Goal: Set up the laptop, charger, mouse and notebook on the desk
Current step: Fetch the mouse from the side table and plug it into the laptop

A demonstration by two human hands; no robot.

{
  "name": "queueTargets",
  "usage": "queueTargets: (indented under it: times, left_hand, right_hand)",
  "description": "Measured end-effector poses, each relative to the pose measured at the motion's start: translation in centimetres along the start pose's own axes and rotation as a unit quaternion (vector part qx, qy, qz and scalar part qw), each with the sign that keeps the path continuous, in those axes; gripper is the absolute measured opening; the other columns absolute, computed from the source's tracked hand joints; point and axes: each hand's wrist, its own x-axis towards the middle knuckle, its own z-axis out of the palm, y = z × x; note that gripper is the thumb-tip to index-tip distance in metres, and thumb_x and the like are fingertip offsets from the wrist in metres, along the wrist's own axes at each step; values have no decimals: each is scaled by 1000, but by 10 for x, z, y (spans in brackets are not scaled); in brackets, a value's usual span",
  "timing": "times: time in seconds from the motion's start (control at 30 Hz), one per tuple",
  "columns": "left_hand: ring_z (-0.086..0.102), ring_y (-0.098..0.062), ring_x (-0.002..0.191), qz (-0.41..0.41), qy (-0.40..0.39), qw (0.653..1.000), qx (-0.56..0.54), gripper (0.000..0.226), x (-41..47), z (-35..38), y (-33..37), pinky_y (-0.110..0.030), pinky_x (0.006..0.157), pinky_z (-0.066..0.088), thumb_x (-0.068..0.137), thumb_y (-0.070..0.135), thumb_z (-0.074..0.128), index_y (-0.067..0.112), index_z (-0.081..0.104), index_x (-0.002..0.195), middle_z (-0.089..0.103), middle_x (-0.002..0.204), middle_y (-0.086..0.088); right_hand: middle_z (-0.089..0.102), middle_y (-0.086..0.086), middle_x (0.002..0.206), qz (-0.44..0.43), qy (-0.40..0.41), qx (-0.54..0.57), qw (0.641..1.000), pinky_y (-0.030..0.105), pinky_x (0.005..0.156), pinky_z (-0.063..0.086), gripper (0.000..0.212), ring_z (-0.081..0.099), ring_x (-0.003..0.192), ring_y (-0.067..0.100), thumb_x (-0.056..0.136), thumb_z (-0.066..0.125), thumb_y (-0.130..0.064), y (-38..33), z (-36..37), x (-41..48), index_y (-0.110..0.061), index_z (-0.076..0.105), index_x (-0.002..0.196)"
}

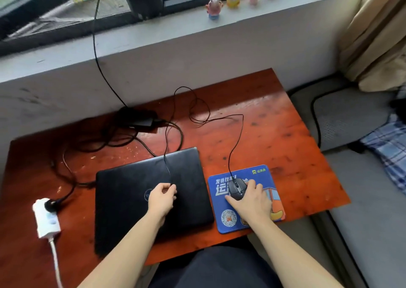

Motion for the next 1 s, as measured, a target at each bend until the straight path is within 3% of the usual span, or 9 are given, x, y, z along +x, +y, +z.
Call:
queueTargets:
  times: [0.47,0.53,0.6,0.67,0.73,0.9,1.0]
  left_hand:
    - [70,-14,71,-14,36,996,-81,10,7,-60,5,-28,61,46,99,20,51,16,60,100,76,89,-1]
    - [67,-14,70,-1,42,995,-92,8,15,-73,7,-27,59,46,99,19,53,17,61,100,76,89,-2]
    - [63,-12,73,25,57,994,-88,7,25,-89,10,-26,58,45,97,20,58,21,65,96,74,91,0]
    - [59,-9,72,54,67,993,-85,7,34,-107,13,-26,60,44,95,23,62,22,69,95,71,91,1]
    - [55,-11,69,85,59,988,-111,10,43,-137,12,-26,58,43,95,22,63,17,69,101,67,88,-1]
    - [66,-22,84,139,49,973,-180,9,63,-211,-3,-29,61,50,95,12,63,20,62,97,68,97,-9]
    - [68,-15,79,139,51,963,-227,13,71,-250,-28,-26,58,56,96,3,59,16,59,93,64,92,-9]
  right_hand:
    - [53,9,120,19,-22,-43,999,40,78,52,92,61,110,31,72,50,-87,-5,1,-3,-18,36,130]
    - [48,13,133,50,-18,-52,997,41,86,53,101,55,121,32,73,55,-85,-13,1,-6,-13,30,140]
    - [32,17,151,66,-4,-70,995,43,96,49,118,41,135,33,74,58,-82,-28,-3,-11,-10,11,156]
    - [16,20,161,39,41,-63,996,46,104,43,117,29,143,36,80,59,-74,-50,-5,-19,-11,2,159]
    - [16,20,162,-10,71,-20,997,48,110,37,103,25,146,37,86,61,-62,-87,0,-35,-11,8,159]
    - [15,13,164,-134,10,29,991,44,114,33,85,25,147,33,94,56,-53,-182,32,-73,-19,15,160]
    - [9,13,167,-198,-25,-17,980,42,116,30,85,21,149,32,95,54,-55,-231,61,-100,-23,13,161]
